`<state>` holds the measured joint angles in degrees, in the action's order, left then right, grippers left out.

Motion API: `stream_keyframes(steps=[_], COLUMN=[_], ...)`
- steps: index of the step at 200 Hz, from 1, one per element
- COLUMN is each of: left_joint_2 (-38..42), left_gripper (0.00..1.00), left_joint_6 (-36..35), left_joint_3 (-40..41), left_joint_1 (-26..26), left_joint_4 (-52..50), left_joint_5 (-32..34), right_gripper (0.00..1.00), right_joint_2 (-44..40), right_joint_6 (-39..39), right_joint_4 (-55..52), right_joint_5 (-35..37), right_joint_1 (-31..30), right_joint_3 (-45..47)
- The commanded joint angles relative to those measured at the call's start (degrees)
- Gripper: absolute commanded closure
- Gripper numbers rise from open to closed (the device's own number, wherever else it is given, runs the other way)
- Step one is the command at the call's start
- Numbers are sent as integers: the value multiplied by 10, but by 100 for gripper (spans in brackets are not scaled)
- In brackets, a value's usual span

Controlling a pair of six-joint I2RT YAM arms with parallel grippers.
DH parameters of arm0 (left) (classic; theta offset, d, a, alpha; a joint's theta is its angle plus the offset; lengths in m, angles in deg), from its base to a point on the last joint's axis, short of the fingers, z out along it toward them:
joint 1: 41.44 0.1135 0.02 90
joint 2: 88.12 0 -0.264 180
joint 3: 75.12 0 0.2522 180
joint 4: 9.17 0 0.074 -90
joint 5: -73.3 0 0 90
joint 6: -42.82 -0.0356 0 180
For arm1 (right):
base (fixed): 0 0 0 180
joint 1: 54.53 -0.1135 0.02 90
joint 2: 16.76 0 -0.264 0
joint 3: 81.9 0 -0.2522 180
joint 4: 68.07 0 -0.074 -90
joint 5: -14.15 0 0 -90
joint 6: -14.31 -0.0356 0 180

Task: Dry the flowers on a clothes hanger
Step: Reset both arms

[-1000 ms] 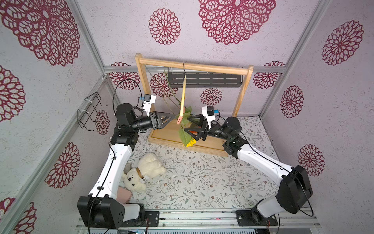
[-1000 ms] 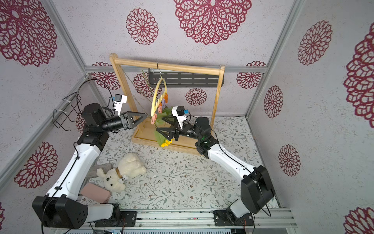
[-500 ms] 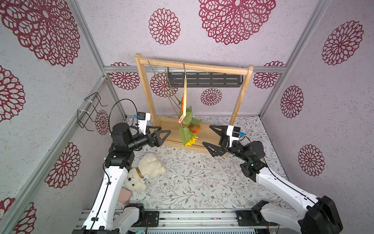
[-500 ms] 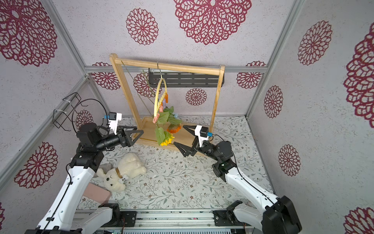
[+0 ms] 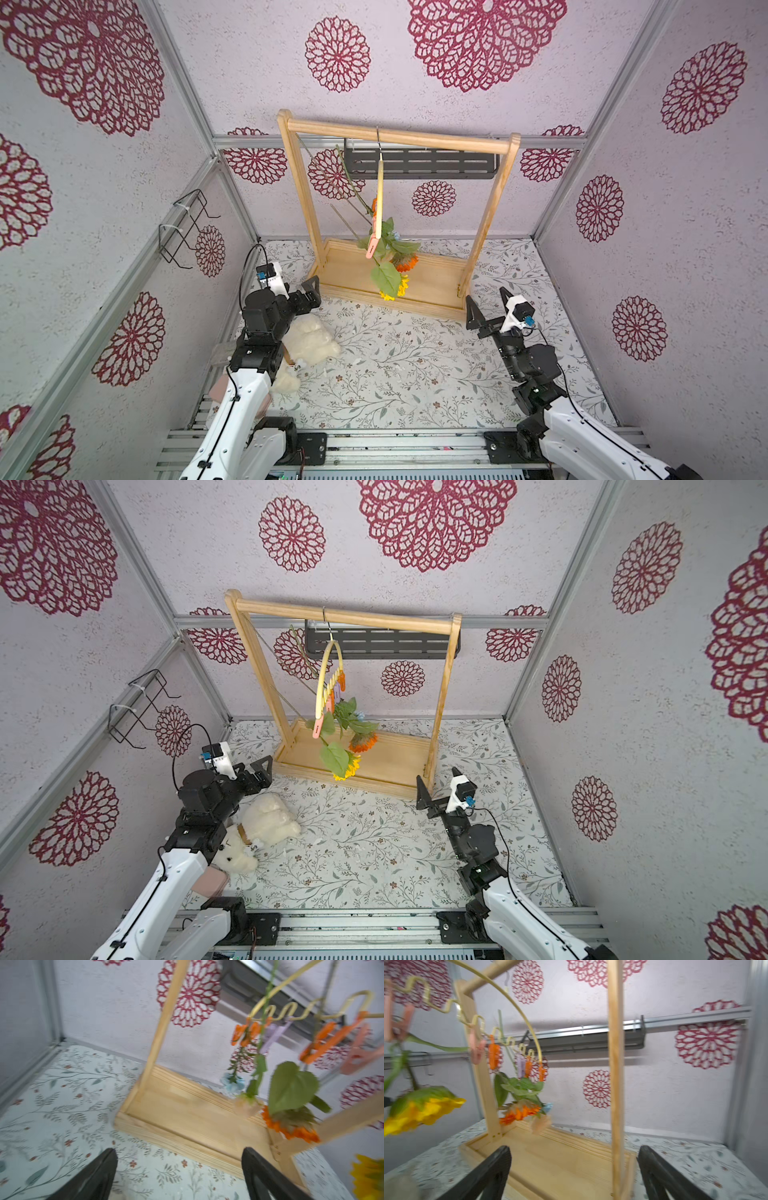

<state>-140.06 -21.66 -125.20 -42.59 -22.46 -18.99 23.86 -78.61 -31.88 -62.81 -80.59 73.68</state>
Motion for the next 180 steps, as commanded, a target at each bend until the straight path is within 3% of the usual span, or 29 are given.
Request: stream_keyframes(steps=[1, 34, 48, 88, 102, 114, 149, 156, 180], left_joint_2=[-11, -67, -89, -164, -188, -199, -226, -235, -258], left_gripper=[3, 3, 3, 2, 3, 3, 3, 3, 3], left_joint_6=[-26, -78, -99, -176, -178, -180, -219, -220, -223], left_joint_3=[12, 9, 32, 83, 102, 121, 139, 132, 111], left_joint_1=[4, -2, -3, -3, -1, 1, 14, 21, 28], left_joint_4=[1, 34, 89, 232, 249, 261, 352, 355, 344], left_joint_5=[132, 191, 215, 200, 227, 206, 135, 116, 94], right_gripper=[1, 1, 1, 1, 1, 1, 1, 1, 1], right_joint_2=[-11, 56, 121, 318, 347, 384, 481, 467, 480], right_joint_6=[-1, 2, 18, 19, 47, 70, 40, 43, 27], right_joint_4=[-62, -51, 2, 205, 183, 237, 324, 279, 308], right_joint_5=[75, -15, -29, -94, -112, -121, -185, -180, -145], right_joint_1=[62, 156, 173, 203, 204, 210, 253, 256, 255], right_joint_3=[20, 39, 44, 42, 10, 9, 8, -2, 1])
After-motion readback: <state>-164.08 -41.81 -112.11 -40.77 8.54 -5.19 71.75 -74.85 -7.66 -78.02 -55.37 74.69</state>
